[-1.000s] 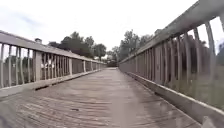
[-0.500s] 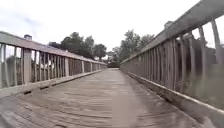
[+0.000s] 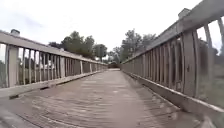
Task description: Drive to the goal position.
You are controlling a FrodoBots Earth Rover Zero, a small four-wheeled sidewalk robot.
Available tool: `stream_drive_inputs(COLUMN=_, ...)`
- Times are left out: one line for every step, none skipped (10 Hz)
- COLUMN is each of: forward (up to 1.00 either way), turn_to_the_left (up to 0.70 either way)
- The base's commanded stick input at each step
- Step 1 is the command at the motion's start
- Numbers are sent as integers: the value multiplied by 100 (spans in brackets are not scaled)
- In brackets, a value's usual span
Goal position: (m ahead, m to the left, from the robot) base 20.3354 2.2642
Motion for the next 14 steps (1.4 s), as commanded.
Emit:
stream_drive_inputs(forward=70, turn_to_the_left=0)
stream_drive_inputs(forward=70, turn_to_the_left=0)
stream_drive_inputs(forward=70, turn_to_the_left=0)
stream_drive_inputs(forward=70, turn_to_the_left=0)
stream_drive_inputs(forward=70, turn_to_the_left=0)
stream_drive_inputs(forward=70, turn_to_the_left=0)
stream_drive_inputs(forward=70, turn_to_the_left=0)
stream_drive_inputs(forward=70, turn_to_the_left=0)
stream_drive_inputs(forward=70, turn_to_the_left=0)
stream_drive_inputs(forward=70, turn_to_the_left=0)
stream_drive_inputs(forward=70, turn_to_the_left=0)
stream_drive_inputs(forward=70, turn_to_the_left=0)
stream_drive_inputs(forward=70, turn_to_the_left=0)
stream_drive_inputs(forward=70, turn_to_the_left=0)
